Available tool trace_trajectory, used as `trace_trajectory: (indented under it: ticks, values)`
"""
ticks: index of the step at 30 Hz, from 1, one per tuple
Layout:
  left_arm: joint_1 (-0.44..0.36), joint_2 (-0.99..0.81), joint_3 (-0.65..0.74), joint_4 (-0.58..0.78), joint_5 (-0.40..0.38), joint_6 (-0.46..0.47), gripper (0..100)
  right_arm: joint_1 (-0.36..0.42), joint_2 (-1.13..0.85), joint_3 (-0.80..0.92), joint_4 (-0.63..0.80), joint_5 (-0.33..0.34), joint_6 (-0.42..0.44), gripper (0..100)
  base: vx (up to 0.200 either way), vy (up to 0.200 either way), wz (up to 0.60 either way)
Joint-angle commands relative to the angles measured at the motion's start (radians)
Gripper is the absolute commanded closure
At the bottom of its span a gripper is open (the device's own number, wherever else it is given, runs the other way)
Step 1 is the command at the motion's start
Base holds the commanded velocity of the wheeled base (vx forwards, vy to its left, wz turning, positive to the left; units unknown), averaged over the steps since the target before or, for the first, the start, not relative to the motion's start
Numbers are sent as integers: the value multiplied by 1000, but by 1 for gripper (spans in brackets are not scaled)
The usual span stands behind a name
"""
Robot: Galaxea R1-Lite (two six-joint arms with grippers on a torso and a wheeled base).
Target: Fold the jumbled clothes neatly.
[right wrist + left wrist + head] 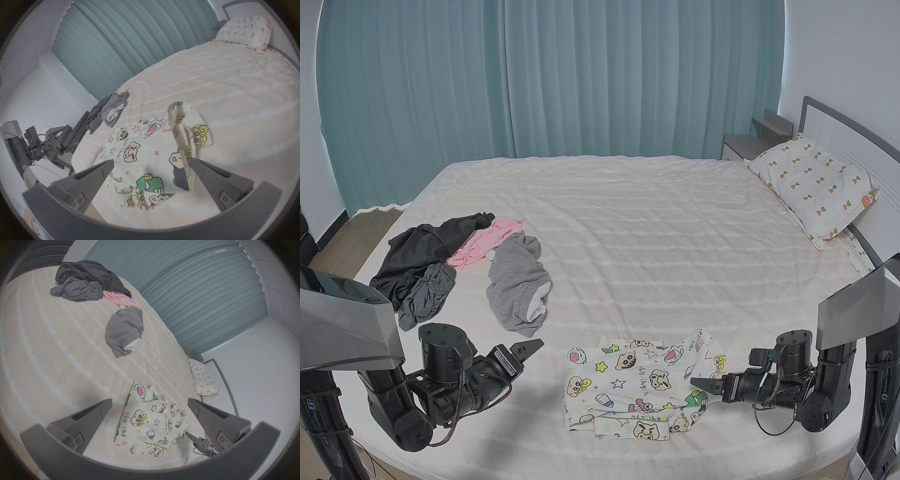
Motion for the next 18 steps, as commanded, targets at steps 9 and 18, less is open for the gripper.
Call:
trace_trajectory:
  ticks: [9, 18]
  values:
    - [1, 0, 0, -1, -3, -1, 0, -7, 15, -97, 161, 49, -85, 0, 0, 0, 0]
    - [1, 0, 0, -1, -3, -1, 0, -5, 30, -88, 172, 69, -113, 100, 0, 0, 0]
